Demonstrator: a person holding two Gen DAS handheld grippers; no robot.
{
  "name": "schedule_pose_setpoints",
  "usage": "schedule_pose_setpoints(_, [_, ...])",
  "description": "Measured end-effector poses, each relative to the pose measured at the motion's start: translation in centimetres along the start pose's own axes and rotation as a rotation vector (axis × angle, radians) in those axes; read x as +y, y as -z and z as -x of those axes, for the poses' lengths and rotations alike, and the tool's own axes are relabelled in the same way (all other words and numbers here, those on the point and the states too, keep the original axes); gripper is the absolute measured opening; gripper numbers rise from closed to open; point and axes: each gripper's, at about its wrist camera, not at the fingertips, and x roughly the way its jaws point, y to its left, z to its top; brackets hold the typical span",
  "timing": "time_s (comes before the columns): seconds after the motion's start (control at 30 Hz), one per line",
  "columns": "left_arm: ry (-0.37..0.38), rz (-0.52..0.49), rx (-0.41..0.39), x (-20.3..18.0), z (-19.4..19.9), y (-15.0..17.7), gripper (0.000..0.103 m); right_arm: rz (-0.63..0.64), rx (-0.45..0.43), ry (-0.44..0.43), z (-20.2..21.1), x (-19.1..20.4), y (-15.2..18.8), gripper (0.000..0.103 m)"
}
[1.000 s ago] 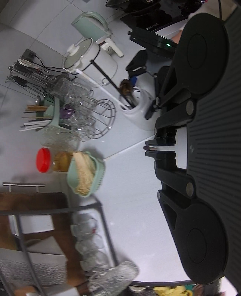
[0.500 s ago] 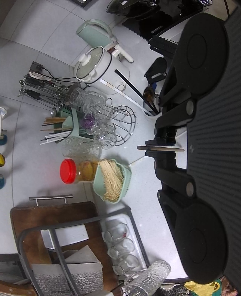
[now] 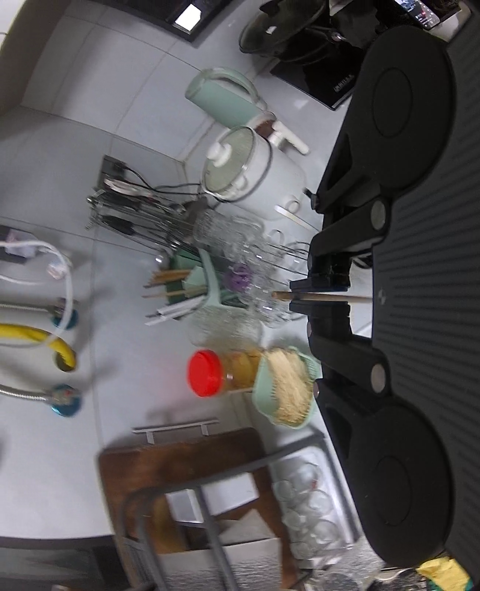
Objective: Organize utensils
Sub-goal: 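Lower the wooden chopstick into the mug with the left tool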
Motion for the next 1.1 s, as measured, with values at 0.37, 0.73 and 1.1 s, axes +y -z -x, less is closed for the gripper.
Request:
schedule_pose_setpoints(0.37, [0.069, -0.063, -0.039, -3.2, 0.4, -2.2, 0.004, -0.005, -0.005, 0.011, 0.0, 0.2, 0.1, 0.09])
schedule_pose_setpoints(0.73, [0.094, -0.082, 0.052, -3.8, -3.9, -0.4, 0.004, -0.005, -0.01, 0.014, 0.0, 0.3, 0.1, 0.09])
schedule_pose_setpoints(1.1, [0.127, -0.121, 0.175, -4.3, -8.2, 0.9, 0.004, -0.001, -0.003, 0.019, -0.1, 0.3, 0.0, 0.09])
